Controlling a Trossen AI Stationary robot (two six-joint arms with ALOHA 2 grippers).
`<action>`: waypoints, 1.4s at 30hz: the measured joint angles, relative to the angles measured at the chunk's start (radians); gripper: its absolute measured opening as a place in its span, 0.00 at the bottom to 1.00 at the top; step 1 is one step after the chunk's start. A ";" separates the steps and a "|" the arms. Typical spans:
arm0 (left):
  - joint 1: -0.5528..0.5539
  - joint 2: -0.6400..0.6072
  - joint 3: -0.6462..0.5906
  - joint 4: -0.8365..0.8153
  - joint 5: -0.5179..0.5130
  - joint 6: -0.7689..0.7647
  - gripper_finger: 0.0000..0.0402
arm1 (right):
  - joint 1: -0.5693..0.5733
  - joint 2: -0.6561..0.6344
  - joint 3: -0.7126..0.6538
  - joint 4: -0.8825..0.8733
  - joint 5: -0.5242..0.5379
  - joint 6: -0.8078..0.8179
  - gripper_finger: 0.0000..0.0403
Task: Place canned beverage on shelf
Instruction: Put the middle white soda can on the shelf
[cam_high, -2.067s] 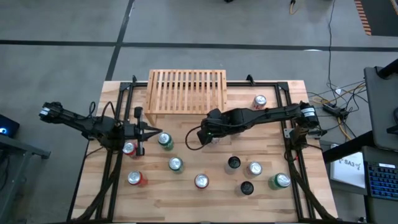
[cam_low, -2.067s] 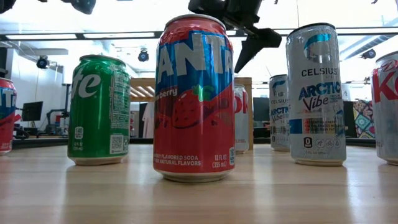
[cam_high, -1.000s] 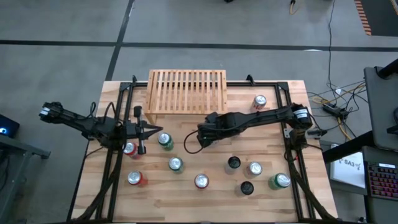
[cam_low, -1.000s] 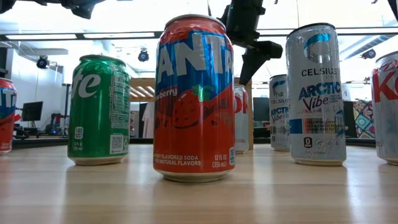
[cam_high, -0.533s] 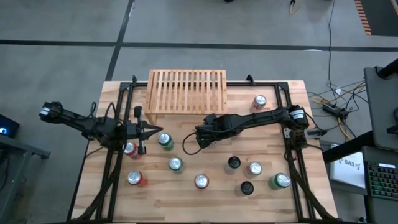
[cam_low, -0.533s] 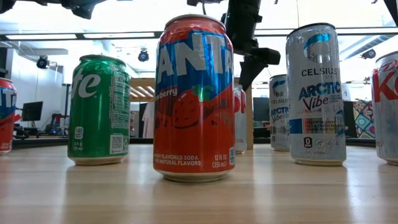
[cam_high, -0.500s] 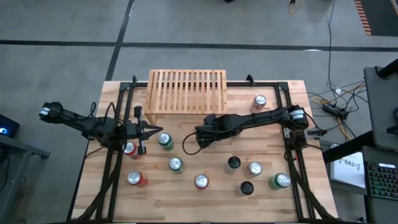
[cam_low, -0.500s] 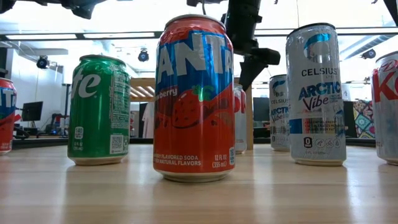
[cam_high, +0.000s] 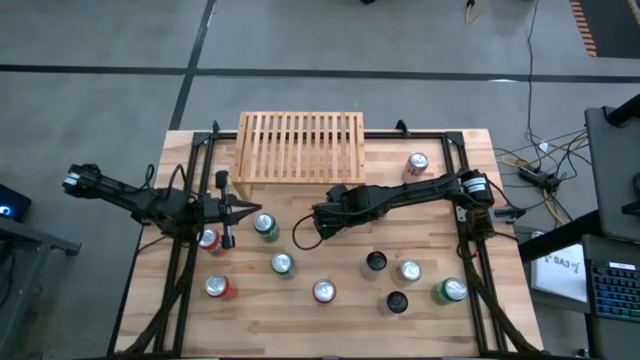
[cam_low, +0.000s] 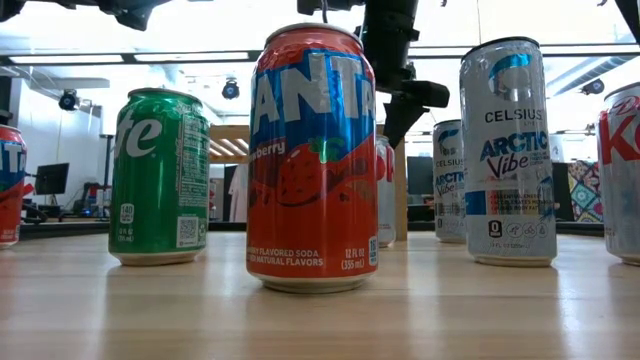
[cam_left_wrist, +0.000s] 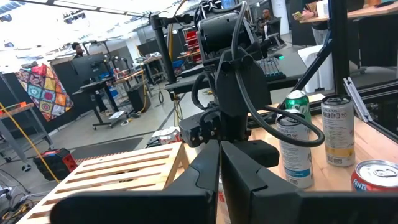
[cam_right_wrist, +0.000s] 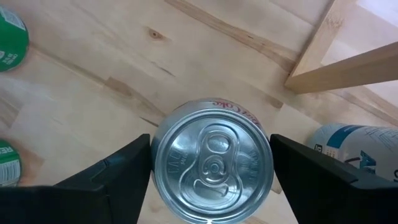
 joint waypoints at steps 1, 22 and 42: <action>0.000 0.000 0.000 0.000 0.000 0.000 0.00 | 0.000 0.000 0.000 0.000 0.000 0.002 0.71; 0.000 0.000 0.000 0.000 0.000 -0.008 0.00 | 0.005 -0.075 -0.009 0.023 0.000 0.010 0.62; 0.000 0.000 0.000 0.000 0.000 -0.008 0.00 | 0.030 -0.163 -0.005 0.147 -0.038 -0.073 0.62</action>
